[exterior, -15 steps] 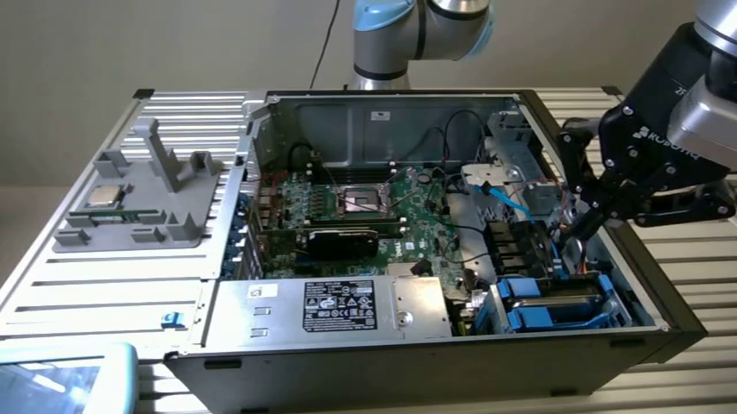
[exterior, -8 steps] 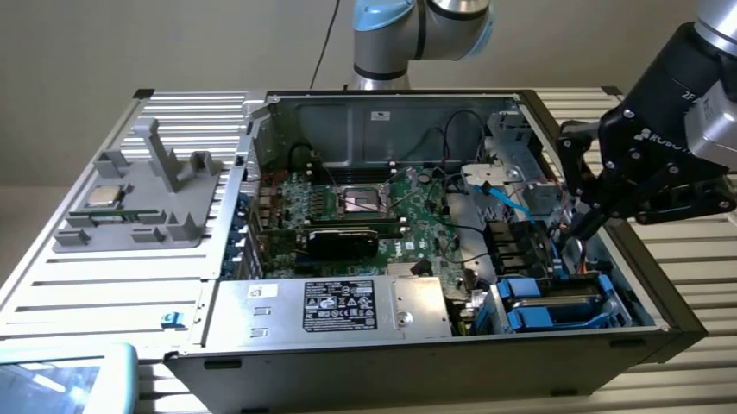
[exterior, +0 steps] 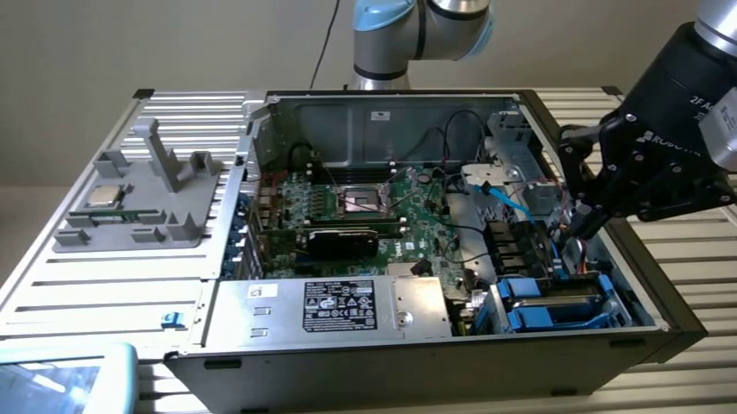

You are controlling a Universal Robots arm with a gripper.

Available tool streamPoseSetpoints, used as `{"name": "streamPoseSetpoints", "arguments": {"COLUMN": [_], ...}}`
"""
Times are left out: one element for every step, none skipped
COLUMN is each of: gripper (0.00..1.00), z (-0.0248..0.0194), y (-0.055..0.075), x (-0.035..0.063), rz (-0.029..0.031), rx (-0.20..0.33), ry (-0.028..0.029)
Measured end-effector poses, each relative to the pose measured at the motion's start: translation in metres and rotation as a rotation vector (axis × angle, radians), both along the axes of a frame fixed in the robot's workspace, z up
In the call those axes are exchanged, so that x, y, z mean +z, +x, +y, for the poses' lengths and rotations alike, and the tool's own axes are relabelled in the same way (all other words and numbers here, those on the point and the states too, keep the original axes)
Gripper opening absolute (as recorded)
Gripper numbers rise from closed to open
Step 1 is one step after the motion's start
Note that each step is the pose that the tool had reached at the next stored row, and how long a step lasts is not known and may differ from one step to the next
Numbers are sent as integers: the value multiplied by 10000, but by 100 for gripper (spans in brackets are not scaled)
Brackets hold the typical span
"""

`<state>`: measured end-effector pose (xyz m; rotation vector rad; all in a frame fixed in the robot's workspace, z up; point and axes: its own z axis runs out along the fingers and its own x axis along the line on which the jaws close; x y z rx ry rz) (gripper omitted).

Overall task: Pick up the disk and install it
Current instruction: 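Insert the second disk wire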

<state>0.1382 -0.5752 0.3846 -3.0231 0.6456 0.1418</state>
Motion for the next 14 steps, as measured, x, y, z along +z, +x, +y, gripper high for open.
{"name": "streamPoseSetpoints", "arguments": {"gripper": [11,11,11,11,11,11,11,11,11,11,11,11,11,11], "z": [0,0,0,0,0,0,0,0,0,0,0,0,0,0], "y": [0,-1,-1,-1,0,0,0,1,1,0,0,0,0,0], "x": [0,0,-1,-1,-1,0,-1,-1,-1,-1,0,-1,-1,0], "rz": [-7,-12,-16,-23,-32,-43,-60,-84,-112,-136,-164,-195,-225,-256], "rx": [162,325,497,662,833,999,1164,1319,1476,1636,1810,1966,2116,2267], "ry": [22,46,69,87,102,114,124,133,142,149,155,162,169,175]}}
